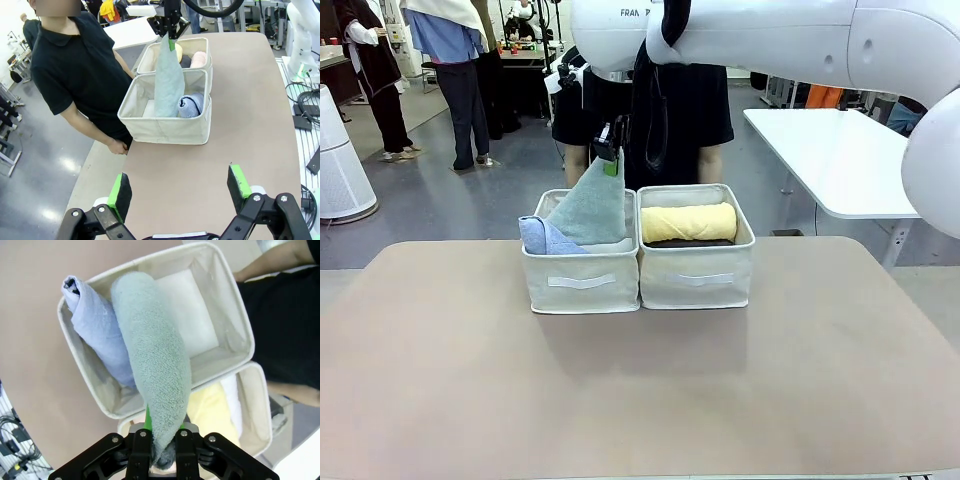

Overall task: Sort the towels based on their folding style.
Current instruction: Pick up another triangle-folded towel from the table and place it in the left Fabric basket.

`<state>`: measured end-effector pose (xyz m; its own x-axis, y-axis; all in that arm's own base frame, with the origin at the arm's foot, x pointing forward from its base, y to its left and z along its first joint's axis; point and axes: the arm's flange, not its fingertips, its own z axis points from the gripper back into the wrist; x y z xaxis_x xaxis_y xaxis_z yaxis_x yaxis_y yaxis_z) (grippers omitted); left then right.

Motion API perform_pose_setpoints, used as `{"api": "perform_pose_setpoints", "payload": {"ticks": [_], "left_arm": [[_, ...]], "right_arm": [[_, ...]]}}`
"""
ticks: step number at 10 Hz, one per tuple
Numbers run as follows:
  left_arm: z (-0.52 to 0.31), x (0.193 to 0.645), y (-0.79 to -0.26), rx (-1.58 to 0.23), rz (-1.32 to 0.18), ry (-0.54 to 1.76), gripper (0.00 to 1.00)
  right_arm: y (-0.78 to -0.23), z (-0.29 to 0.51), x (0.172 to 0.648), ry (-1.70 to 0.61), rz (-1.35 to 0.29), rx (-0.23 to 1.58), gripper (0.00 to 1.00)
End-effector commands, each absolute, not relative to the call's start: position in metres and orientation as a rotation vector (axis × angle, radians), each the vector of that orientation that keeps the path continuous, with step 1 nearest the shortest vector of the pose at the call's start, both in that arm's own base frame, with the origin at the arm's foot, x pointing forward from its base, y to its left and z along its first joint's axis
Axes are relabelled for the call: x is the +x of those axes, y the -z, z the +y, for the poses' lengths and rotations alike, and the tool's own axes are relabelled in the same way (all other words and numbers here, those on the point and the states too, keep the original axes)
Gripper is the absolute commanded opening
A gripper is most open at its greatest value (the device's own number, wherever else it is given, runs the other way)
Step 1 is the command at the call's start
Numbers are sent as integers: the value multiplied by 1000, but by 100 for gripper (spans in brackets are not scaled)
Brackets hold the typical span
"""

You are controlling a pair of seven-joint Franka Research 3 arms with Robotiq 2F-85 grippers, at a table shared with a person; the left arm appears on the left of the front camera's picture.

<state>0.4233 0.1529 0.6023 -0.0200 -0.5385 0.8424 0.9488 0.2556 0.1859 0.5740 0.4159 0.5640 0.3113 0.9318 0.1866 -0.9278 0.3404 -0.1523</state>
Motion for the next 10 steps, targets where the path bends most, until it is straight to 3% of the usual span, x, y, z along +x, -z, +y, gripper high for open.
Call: {"api": "perform_pose_setpoints", "payload": {"ticks": [1,10], "left_arm": [[153,422,-603,-536,-1002,1278,100],[153,422,-603,-536,-1002,1278,100]], "right_arm": [[-562,422,584,-1294,-294,34,15],[-495,429,604,-1335,-150,81,15]]}}
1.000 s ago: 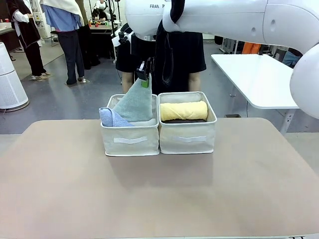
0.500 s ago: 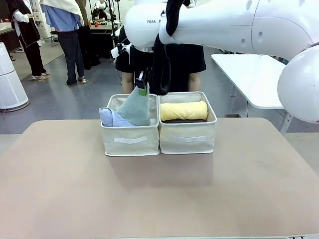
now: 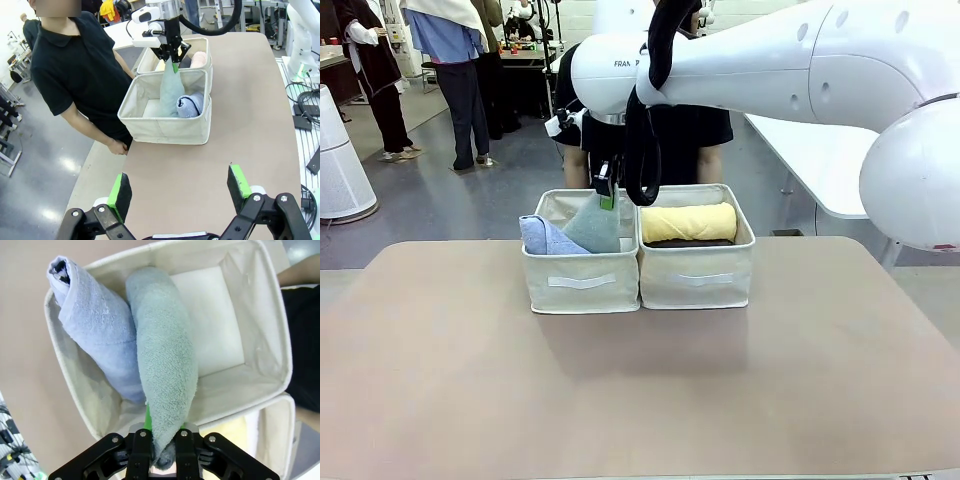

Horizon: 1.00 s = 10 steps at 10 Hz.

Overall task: Sort the towels based on their folding style.
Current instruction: Pick up another triangle-folded towel from the table and place it in the left Fabric basket.

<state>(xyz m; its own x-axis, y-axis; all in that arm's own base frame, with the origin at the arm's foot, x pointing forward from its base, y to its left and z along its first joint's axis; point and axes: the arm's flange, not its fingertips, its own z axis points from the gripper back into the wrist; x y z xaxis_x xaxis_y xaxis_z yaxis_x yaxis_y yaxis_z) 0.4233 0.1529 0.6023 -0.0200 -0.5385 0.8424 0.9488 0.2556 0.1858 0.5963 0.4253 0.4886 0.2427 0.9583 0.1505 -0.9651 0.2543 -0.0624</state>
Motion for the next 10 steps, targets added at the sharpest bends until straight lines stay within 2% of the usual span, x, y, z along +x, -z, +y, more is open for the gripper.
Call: {"api": "perform_pose_setpoints", "payload": {"ticks": [1,10], "left_arm": [[153,422,-603,-536,-1002,1278,100],[153,422,-603,-536,-1002,1278,100]], "right_arm": [[-491,427,603,-1334,-134,78,15],[-459,426,602,-1323,-73,133,15]]}}
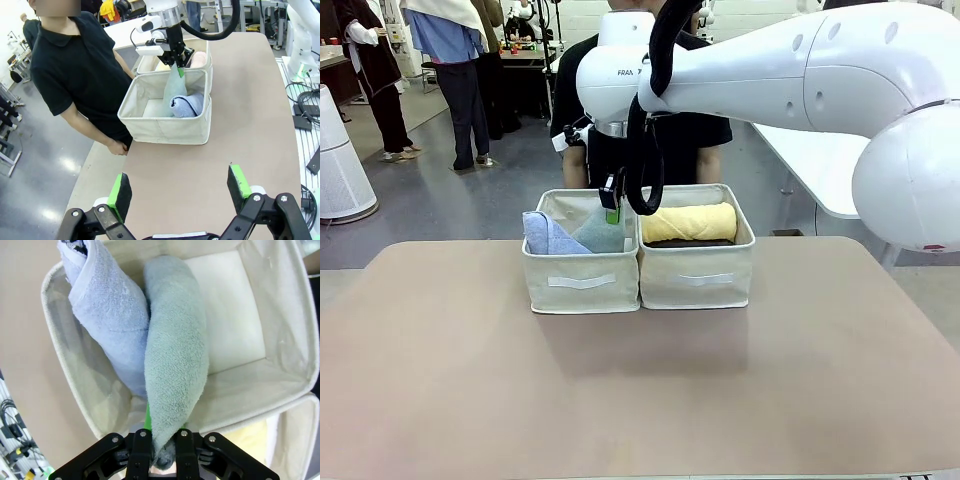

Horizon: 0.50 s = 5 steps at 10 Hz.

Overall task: Sort the towels based on their folding style.
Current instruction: Pick up another triangle-folded towel from the table and place it in the left Fabric basket.

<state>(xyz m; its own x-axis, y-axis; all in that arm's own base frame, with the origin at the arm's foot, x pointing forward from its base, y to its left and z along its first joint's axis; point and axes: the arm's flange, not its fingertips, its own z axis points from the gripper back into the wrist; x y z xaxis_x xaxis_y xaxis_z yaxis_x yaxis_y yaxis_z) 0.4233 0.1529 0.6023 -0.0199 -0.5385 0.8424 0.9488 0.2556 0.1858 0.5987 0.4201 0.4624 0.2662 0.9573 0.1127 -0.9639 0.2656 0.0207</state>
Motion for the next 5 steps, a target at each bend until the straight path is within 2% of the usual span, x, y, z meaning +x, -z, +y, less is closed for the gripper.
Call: {"api": "perform_pose_setpoints", "payload": {"ticks": [1,5], "left_arm": [[153,422,-603,-536,-1002,1278,100],[153,422,-603,-536,-1002,1278,100]], "right_arm": [[-454,429,603,-1324,-66,133,15],[-450,430,604,-1327,-63,135,15]]}}
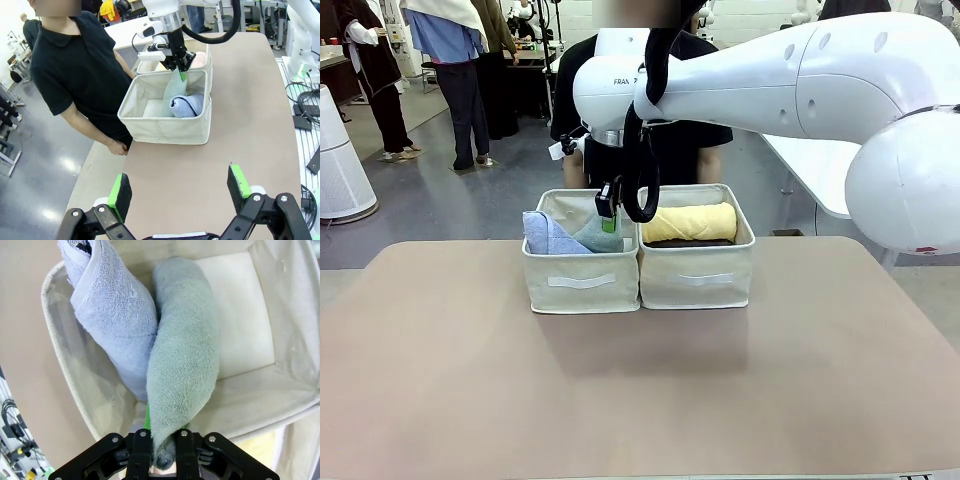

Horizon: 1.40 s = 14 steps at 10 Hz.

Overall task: Sort the towels based on their folding style.
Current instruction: Pick up another triangle-folded towel from the table and place it in the left Fabric basket.

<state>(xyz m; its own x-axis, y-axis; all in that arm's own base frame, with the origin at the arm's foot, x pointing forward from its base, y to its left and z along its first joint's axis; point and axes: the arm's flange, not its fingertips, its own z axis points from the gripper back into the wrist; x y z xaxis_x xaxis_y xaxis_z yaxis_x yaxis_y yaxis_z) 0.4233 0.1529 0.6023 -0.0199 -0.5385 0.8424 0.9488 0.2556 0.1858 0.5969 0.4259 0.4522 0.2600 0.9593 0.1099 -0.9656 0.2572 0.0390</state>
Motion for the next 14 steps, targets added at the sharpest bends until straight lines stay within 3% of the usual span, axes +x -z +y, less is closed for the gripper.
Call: {"api": "perform_pose_setpoints", "payload": {"ticks": [1,2,3,14], "left_arm": [[153,422,-603,-536,-1002,1278,100],[153,422,-603,-536,-1002,1278,100],[153,422,-603,-536,-1002,1278,100],[153,422,-603,-536,-1002,1278,100]], "right_arm": [[-450,429,604,-1329,-63,141,71],[-450,430,604,-1330,-63,141,75],[-450,429,604,-1331,-62,140,100],[-455,427,603,-1320,-62,130,100]]}}
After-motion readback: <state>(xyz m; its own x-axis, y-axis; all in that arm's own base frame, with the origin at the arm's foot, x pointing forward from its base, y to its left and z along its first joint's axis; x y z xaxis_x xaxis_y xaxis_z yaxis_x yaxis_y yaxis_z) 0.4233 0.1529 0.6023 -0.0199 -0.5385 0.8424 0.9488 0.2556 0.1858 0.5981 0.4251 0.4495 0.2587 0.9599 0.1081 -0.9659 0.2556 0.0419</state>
